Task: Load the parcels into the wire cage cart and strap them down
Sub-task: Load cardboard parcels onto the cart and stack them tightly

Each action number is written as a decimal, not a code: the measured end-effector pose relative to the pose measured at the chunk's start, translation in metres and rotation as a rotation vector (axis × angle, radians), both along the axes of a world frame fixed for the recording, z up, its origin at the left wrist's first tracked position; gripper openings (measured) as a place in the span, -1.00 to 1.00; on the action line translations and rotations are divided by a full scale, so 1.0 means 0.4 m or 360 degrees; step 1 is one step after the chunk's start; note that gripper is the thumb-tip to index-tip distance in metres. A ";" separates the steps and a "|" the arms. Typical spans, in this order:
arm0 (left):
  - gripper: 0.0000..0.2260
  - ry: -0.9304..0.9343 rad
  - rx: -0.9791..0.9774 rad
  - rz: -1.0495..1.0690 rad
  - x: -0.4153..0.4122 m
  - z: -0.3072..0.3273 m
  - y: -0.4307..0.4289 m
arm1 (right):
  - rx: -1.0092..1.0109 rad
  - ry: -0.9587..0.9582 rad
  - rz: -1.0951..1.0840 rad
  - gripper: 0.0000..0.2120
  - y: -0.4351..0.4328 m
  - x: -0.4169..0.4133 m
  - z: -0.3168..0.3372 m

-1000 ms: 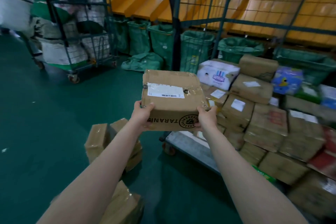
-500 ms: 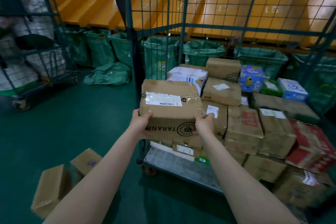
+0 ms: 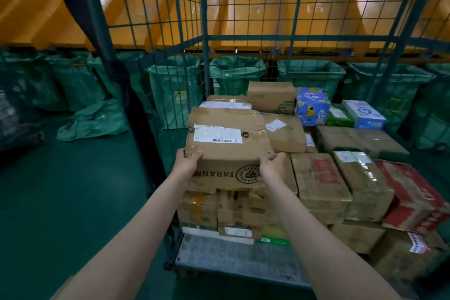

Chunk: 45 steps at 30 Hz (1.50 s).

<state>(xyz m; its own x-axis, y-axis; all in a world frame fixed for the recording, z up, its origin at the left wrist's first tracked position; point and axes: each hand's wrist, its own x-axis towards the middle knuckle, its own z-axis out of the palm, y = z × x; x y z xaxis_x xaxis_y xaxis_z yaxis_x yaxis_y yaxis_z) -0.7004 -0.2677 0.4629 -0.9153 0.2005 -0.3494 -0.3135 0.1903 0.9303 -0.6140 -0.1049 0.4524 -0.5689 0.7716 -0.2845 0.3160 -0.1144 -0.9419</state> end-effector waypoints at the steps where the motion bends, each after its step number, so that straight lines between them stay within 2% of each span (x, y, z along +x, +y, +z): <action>1: -0.54 -0.0016 0.0012 -0.0003 -0.032 -0.005 0.028 | 0.0006 -0.0012 -0.0014 -0.76 0.026 -0.032 -0.004; 7: -0.56 0.0051 -0.0009 -0.0011 -0.213 -0.016 0.181 | 0.0007 -0.0025 -0.0037 -0.80 0.170 -0.210 -0.023; 10: -0.57 0.0034 0.0013 0.0002 -0.303 -0.023 0.250 | 0.0016 -0.0035 -0.0019 -0.67 0.240 -0.292 -0.021; 15: -0.57 -0.0027 0.0022 0.0054 -0.448 -0.043 0.371 | 0.0051 -0.0017 -0.0001 -0.60 0.375 -0.454 -0.028; 20: -0.60 -0.0097 -0.0127 0.0065 -0.541 -0.098 0.428 | 0.0106 -0.0094 0.0068 -0.54 0.446 -0.562 -0.077; 25: -0.68 -0.0180 -0.0062 0.0083 -0.676 -0.113 0.481 | 0.0095 -0.0189 0.0083 -0.57 0.490 -0.698 -0.104; 30: -0.78 -0.0077 0.0018 0.0067 -0.839 -0.108 0.537 | 0.0118 -0.0219 0.0009 -0.69 0.525 -0.859 -0.109; 32: -0.84 -0.0055 0.0016 0.0052 -0.905 -0.111 0.558 | 0.0134 -0.0223 -0.0024 -0.68 0.538 -0.921 -0.112; 37: -0.62 -0.0127 -0.0162 0.0022 -1.109 -0.137 0.589 | 0.0119 -0.0212 -0.0065 -0.57 0.555 -1.096 -0.132; 42: -0.61 -0.0174 0.0042 0.0042 -1.294 -0.167 0.648 | 0.0144 -0.0245 -0.0080 -0.58 0.605 -1.269 -0.142; 45: -0.52 -0.0089 -0.0120 0.0057 -1.401 -0.187 0.702 | 0.0219 -0.0296 -0.0071 -0.59 0.642 -1.355 -0.160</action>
